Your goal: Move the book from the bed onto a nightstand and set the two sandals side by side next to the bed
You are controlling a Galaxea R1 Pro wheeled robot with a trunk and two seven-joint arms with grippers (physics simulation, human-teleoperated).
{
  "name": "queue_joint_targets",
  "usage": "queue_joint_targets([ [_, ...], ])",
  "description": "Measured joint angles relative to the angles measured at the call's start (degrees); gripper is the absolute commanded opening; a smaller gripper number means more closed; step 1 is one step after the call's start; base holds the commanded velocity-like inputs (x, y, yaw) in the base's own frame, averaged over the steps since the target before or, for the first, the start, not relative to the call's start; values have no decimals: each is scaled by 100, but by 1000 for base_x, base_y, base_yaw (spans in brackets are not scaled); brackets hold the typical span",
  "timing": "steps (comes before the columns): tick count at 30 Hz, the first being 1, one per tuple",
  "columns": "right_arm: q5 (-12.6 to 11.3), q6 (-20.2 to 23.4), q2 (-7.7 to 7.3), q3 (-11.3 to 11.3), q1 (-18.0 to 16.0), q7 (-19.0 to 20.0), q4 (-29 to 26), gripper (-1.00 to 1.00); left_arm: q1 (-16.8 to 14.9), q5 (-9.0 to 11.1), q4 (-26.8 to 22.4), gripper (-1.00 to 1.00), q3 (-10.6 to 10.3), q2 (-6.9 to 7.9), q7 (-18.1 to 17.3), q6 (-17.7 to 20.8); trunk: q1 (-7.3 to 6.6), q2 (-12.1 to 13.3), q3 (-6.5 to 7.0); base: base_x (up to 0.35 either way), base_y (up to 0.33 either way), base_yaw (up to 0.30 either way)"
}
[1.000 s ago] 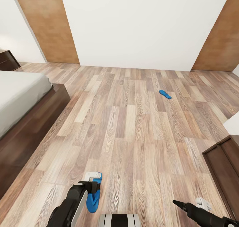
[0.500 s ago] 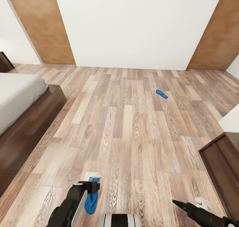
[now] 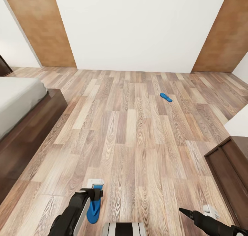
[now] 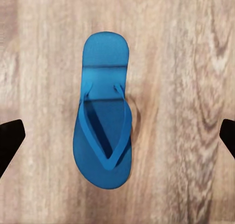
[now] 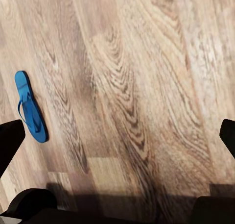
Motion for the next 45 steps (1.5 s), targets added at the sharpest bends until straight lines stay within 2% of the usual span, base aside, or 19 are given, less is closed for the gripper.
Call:
queue_joint_targets([
  [4,0,0,0,0,-2,0,0,100,-2,-8,18,100,23,7,52,-121,0,0,0,0,0,0],
  [8,0,0,0,-1,-2,0,0,100,-1,-6,106,100,27,12,91,-646,0,0,0,0,0,0],
  [14,0,0,0,1,-1,0,0,100,-1,-6,381,100,33,15,89,-917,0,0,0,0,0,0],
  [32,0,0,0,-1,0,0,0,100,-3,-3,725,100,51,27,84,-1917,0,0,0,0,0,0],
  [39,0,0,0,1,0,0,0,100,-3,-3,772,100,49,61,84,-2050,0,0,0,0,0,0],
  [45,1,0,0,1,-2,0,0,100,-3,-3,812,100,48,67,83,-2157,16,-8,-132,0,0,0],
])
